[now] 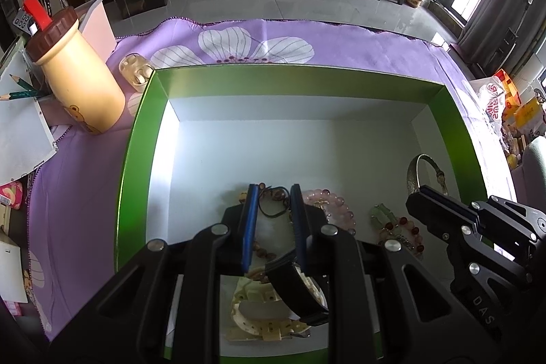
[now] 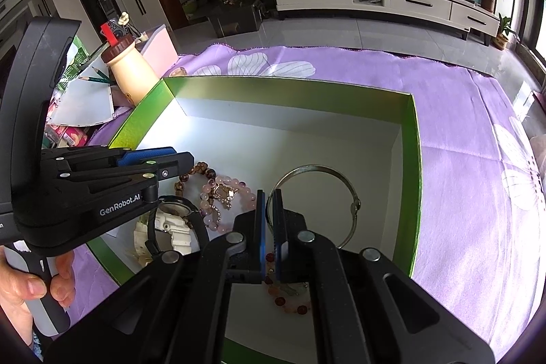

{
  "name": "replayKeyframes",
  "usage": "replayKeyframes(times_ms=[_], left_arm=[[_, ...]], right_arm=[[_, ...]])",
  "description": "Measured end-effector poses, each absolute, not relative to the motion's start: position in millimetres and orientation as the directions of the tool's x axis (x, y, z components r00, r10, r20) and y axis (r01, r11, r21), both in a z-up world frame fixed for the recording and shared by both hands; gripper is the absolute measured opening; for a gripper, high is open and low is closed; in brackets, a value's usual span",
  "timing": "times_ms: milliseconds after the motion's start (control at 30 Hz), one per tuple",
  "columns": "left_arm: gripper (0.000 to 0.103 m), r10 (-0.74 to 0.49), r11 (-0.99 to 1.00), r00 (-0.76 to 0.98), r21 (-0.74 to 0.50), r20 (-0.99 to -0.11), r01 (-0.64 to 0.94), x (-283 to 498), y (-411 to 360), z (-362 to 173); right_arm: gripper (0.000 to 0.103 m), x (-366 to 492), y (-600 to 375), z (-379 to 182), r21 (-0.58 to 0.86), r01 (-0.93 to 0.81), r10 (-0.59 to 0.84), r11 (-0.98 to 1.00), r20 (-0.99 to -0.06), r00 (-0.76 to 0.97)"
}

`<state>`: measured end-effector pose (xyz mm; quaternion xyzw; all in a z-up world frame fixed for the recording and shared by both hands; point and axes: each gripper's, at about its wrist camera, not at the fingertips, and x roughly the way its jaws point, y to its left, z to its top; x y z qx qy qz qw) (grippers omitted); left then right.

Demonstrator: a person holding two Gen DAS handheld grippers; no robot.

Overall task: Organize jewelry
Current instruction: 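Lower the bangle and ring into the box and open both tools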

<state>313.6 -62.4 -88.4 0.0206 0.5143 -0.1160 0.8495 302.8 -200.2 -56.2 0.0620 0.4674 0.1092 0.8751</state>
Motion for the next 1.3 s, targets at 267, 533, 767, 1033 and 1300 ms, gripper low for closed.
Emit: replayKeyframes(times_ms=[267, 533, 767, 1033, 1300], left_arm=[[0.019, -0.174, 0.972, 0.437, -0.082, -0.883, 0.221, 312, -64, -90], [0.019, -0.171, 0.971, 0.431, -0.078, -0.886, 0.226, 311, -66, -92], [0.019, -0.159, 0.971, 0.427, -0.062, -0.890, 0.231, 311, -68, -93], [0.019, -0.148, 0.972, 0.423, -0.052, -0.894, 0.231, 310, -68, -95], [0.019, -0.142, 0.972, 0.415, -0.047, -0.899, 0.232, 312, -68, -99]], right_arm=[[0.003, 304, -198, -60, 0.213, -0.130, 0.249, 0.968, -0.812, 0.528], [0.003, 303, -197, -63, 0.213, -0.129, 0.249, 0.968, -0.818, 0.518], [0.003, 303, -198, -63, 0.213, -0.131, 0.250, 0.968, -0.822, 0.511], [0.004, 304, -198, -64, 0.222, -0.125, 0.255, 0.967, -0.823, 0.508], [0.004, 305, -199, -68, 0.218, -0.117, 0.247, 0.969, -0.829, 0.501]])
